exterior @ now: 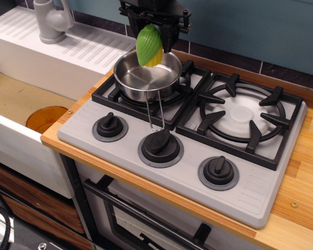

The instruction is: Put pot or pan on stove and put corncob in pot or pan

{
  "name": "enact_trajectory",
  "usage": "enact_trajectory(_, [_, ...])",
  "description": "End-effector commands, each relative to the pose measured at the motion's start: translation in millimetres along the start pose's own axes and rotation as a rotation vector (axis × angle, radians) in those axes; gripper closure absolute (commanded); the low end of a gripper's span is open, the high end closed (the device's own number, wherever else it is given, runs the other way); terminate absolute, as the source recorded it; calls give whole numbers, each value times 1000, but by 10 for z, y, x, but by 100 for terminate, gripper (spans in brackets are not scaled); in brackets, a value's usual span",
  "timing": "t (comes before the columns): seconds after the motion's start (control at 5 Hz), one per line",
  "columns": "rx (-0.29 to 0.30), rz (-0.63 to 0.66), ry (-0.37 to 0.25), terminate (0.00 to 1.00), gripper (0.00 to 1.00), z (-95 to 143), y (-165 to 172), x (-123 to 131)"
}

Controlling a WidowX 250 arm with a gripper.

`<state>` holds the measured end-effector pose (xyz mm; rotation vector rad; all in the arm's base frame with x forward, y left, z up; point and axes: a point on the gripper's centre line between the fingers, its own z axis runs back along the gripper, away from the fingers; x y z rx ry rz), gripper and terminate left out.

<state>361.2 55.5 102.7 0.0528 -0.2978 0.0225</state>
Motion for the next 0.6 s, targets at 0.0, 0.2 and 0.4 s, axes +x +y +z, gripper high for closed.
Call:
enact_trajectory(0.0, [28,-12,-34,0,0,211,-14,53])
enact_trajectory(0.2, [22,-14,-33,0,0,224,-3,30])
enact_trajectory(0.4, [36,-18,-15,100,0,302,14,4])
